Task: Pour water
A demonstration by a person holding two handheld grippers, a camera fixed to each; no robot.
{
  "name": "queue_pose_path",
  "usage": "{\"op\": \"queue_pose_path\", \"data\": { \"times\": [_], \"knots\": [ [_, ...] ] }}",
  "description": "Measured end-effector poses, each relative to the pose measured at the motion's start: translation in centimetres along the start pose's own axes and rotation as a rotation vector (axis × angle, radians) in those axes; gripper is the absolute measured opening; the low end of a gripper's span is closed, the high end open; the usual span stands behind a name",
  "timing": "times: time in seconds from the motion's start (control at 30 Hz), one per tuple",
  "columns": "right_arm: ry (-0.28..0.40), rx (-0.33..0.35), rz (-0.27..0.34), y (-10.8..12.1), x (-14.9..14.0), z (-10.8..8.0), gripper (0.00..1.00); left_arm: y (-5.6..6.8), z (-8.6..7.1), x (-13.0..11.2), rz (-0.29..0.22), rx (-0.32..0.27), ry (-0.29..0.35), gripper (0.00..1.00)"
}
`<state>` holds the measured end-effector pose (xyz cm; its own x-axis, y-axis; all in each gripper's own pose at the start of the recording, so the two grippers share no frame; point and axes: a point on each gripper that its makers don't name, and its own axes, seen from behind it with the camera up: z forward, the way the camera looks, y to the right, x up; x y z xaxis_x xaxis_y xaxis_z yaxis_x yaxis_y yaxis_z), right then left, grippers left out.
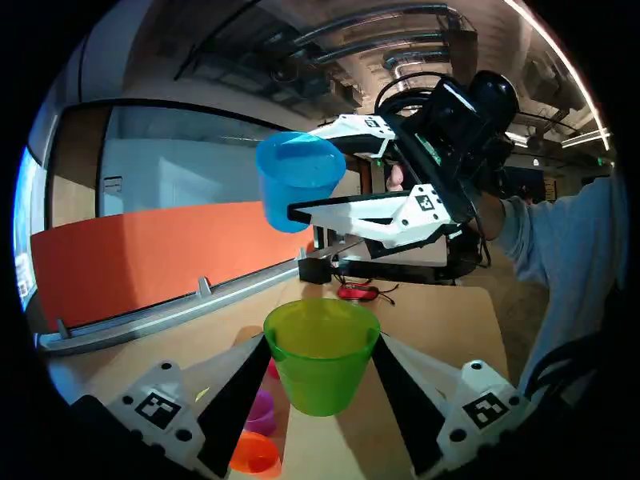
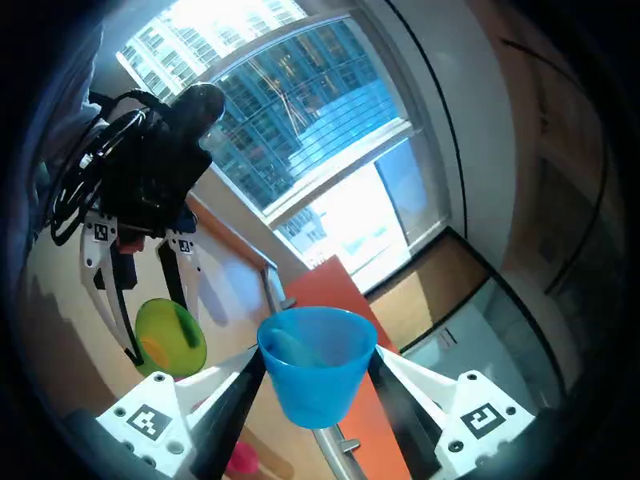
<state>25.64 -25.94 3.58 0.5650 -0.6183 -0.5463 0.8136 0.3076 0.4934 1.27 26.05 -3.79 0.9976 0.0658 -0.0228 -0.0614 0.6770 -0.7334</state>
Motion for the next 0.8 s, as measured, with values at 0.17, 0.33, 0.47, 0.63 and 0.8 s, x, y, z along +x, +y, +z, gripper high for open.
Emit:
{"op": "queue_pose_path", "data": {
  "times": [0.17,0.33,0.47,0.63,0.8],
  "knots": [
    [-0.003,-0.006,-0.05,0.4,0.2,0.1,0.89,-0.1,0.0,0.0,-0.001,-0.003,-0.002,0.86],
    [-0.004,-0.009,-0.088,0.7,0.4,0.3,0.89,-0.2,0.0,0.0,-0.008,-0.007,-0.002,0.86],
    [-0.007,-0.016,-0.12,1.0,0.4,0.5,0.89,-0.3,0.1,0.0,-0.014,-0.01,0.0,0.86],
    [-0.01,-0.023,-0.151,1.3,0.3,0.5,0.89,-0.2,0.2,-0.1,-0.017,-0.014,0.0,0.86],
    [-0.011,-0.031,-0.174,1.7,0.3,0.5,0.89,-0.2,0.2,-0.2,-0.014,-0.016,-0.003,0.86]
  ]
}}
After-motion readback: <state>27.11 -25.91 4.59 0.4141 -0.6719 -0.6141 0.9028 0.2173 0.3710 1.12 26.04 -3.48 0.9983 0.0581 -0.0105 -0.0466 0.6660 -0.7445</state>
